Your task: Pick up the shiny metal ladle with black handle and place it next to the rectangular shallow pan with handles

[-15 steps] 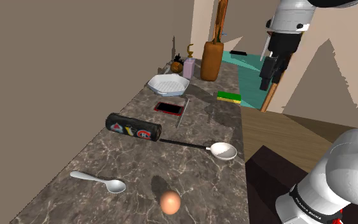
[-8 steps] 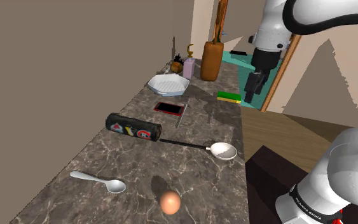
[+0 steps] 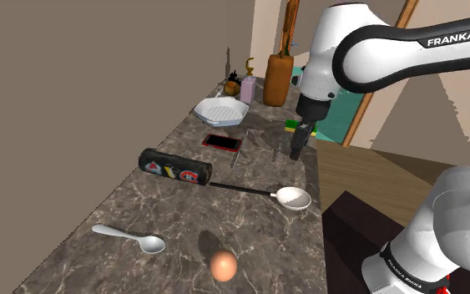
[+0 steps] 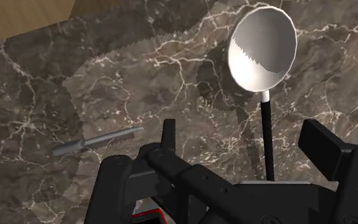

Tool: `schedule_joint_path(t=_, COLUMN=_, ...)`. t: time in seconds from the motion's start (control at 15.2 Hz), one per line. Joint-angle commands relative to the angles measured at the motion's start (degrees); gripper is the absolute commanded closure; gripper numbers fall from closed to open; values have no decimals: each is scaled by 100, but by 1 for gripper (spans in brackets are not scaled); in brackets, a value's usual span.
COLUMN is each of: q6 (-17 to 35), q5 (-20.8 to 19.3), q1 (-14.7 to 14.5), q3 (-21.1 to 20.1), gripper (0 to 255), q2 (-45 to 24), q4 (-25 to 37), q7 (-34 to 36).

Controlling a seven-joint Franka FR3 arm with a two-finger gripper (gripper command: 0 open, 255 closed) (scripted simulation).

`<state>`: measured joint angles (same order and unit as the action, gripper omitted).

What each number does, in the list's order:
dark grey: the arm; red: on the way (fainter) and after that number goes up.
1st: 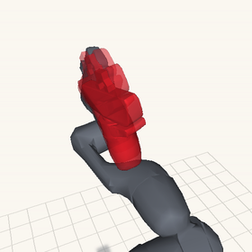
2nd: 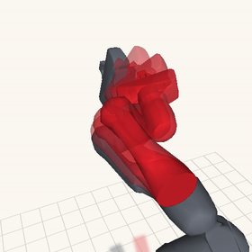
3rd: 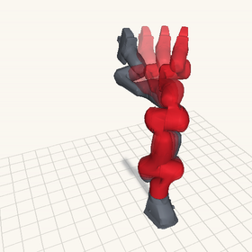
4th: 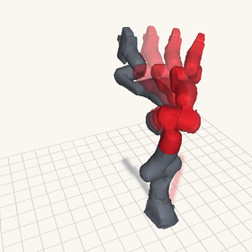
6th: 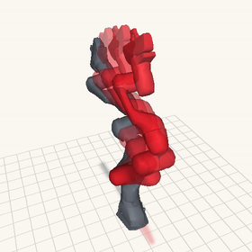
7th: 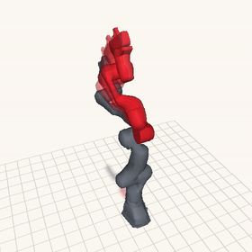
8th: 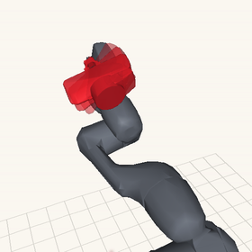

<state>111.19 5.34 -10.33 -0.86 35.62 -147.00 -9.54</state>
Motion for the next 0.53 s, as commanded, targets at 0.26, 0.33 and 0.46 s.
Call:
schedule_joint_path(t=0.26, q6=1381, q5=336, q1=-481, q3=-219, gripper=0, q2=-833, q4=-263, q7=-418)
schedule_joint_path(t=0.33, q6=1597, q5=393, q1=-561, q3=-256, gripper=0, q2=-990, q4=-277, q7=-492)
schedule_joint_path(t=0.46, q6=2021, q5=509, q1=-723, q3=-331, gripper=0, q2=-1319, q4=-283, q7=-645)
